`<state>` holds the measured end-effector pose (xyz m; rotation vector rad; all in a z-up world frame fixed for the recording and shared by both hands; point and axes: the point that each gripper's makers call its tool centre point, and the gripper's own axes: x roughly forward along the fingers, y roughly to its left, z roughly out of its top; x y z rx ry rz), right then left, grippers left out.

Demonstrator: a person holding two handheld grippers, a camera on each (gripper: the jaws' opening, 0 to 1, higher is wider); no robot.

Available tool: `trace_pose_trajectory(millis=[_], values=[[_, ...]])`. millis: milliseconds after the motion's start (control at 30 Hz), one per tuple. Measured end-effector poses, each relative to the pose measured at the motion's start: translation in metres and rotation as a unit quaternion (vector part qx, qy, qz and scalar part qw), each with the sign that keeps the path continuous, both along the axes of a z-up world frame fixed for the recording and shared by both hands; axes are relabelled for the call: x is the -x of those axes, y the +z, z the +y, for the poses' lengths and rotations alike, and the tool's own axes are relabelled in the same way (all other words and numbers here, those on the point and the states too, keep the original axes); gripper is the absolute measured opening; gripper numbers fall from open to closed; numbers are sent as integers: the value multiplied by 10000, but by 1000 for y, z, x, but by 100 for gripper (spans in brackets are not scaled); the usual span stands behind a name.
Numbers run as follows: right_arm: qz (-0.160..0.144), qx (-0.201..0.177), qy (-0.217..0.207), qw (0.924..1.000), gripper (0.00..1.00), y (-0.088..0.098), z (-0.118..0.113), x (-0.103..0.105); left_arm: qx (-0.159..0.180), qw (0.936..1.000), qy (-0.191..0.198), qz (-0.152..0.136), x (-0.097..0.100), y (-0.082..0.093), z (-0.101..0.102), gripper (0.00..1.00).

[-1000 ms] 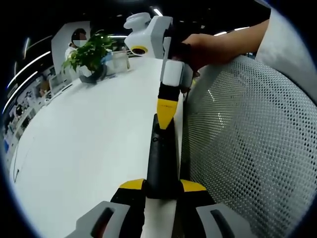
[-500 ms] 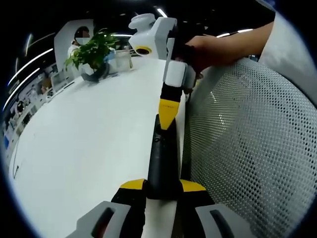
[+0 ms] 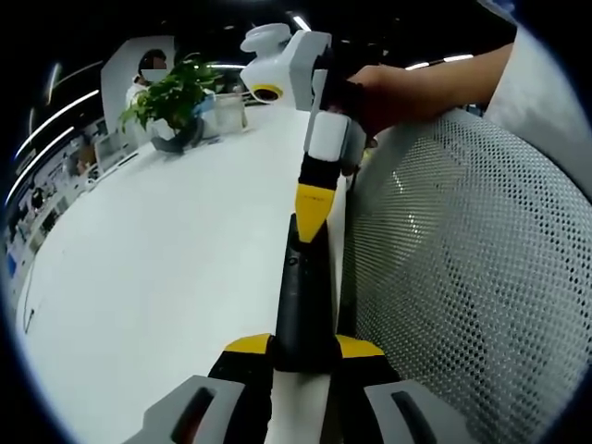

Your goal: Press the specified remote control buttons in sequence, fully releasing each button before pressing the next.

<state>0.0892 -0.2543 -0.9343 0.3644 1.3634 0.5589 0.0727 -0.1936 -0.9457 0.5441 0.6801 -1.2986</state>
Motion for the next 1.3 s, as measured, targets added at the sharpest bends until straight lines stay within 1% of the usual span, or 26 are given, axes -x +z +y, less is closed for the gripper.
trace_pose_trajectory(millis=[233, 400, 533, 600, 633, 700, 733, 833, 933, 1000, 1033, 1067, 1133, 1233, 1300], values=[[-143, -107, 115, 9998, 0, 4, 6, -1, -19, 10000, -11, 71, 3, 1, -2, 24], [-176, -229, 92, 9995, 0, 6, 9, -3, -53, 9999, -104, -1, 5, 1, -3, 24], [-83, -277, 58, 9996, 0, 6, 12, -4, -50, 9999, -146, -47, 5, 1, -3, 24], [36, -351, -65, 9994, 0, 6, 15, -5, -34, 9999, -136, -38, 5, 1, -3, 24], [72, -385, -60, 9992, 0, 6, 18, -6, -29, 9999, -133, -35, 4, 1, -3, 24], [70, -320, -39, 9995, 0, 7, 19, -8, -19, 9999, -130, -33, 4, 1, -3, 24], [20, -267, -37, 9996, 0, 6, 18, -10, -11, 9999, -126, -24, 4, 1, -3, 24], [89, -311, -97, 9994, 0, 5, 17, -12, -7, 9999, -122, -22, 4, 1, -3, 24], [163, -352, -175, 9991, 0, 0, 14, -9, 5, 9999, -118, -24, 3, 1, -3, 24], [297, -364, -199, 9987, 0, -7, 12, -4, 6, 9999, -124, -29, 3, 0, -4, 24], [218, -563, -466, 9971, 0, -4, 17, -9, -2, 9999, -132, -28, 3, 0, -3, 24], [329, -683, -465, 9960, 0, 0, 18, -8, -11, 9999, -144, -44, 3, 0, -4, 24], [238, -810, -539, 9950, 0, 4, 19, -12, -17, 9999, -146, -47, 3, 0, -4, 24], [360, -765, -488, 9952, 0, 0, 20, -8, -13, 9999, -141, -44, 3, 0, -4, 24], [341, -585, -335, 9971, 0, -3, 20, -5, -11, 9999, -142, -48, 3, 0, -4, 24]])
